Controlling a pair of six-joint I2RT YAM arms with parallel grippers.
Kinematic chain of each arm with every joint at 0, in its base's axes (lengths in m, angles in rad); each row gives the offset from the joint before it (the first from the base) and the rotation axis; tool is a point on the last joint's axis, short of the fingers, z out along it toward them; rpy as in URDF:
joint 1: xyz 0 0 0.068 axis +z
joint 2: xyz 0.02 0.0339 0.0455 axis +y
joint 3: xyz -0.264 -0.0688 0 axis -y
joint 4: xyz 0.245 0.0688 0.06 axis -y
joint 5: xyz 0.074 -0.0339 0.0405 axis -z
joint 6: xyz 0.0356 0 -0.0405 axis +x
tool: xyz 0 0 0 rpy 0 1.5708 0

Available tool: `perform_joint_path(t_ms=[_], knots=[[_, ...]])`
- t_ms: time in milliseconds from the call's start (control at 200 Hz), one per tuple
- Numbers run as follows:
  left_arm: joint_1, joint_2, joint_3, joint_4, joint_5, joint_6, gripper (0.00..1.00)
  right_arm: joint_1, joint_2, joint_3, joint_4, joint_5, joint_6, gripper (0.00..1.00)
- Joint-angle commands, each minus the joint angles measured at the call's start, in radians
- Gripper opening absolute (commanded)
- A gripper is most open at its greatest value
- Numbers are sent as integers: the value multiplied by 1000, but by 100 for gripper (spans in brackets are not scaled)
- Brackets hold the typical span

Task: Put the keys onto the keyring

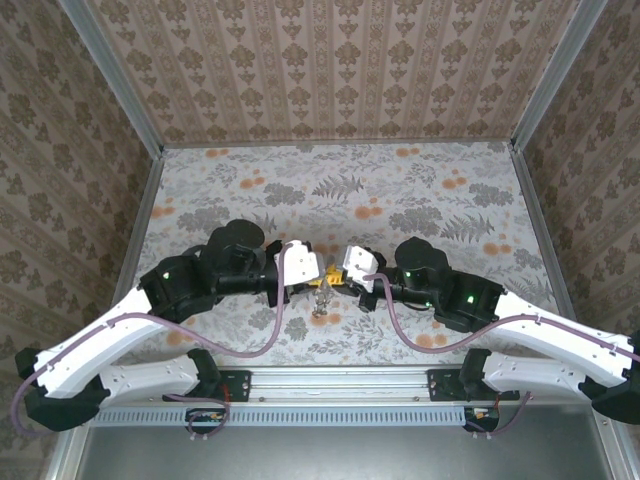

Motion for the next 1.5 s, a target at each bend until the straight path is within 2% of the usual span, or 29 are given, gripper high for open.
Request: perform_joint_path(t_ms=[0,40,140,240,295,365,490,640,960,1125,1260,1360,1445,1495], knots=[[17,20,-12,49,39,17,21,4,-15,27,22,-27,-9,0],[24,23,-15,57,51,18,19,5,-17,25,23,-28,-9,0],[35,28,-19,66,78,16,1,4,-17,23,21,-20,-12,0],[40,15,-27,59,89,9,0,4,-22,18,31,-20,-9,0],[53,-17,-57,84,157,-2,0,4,-25,16,34,-21,-8,0],[89,-83,-124,200,258,-44,0,4,-29,5,48,-27,0,1],[176,-174,-285,533,479,-182,0,3,-40,-17,85,-51,19,12],[218,-186,-385,778,576,-282,0,3,-43,-19,95,-71,24,17],[241,-180,-512,1143,612,-441,0,0,-89,-64,142,-77,42,21],[259,-181,-535,1241,632,-494,0,-11,-120,-90,164,-62,59,20],[262,-146,-550,1344,654,-549,0,-15,-125,-103,203,-60,71,14],[252,-116,-522,1290,662,-538,0,-18,-123,-96,208,-46,67,7],[211,-123,-459,1072,621,-419,0,-20,-128,-83,194,-47,56,2],[182,-130,-390,861,574,-331,0,-22,-129,-72,178,-38,51,0]])
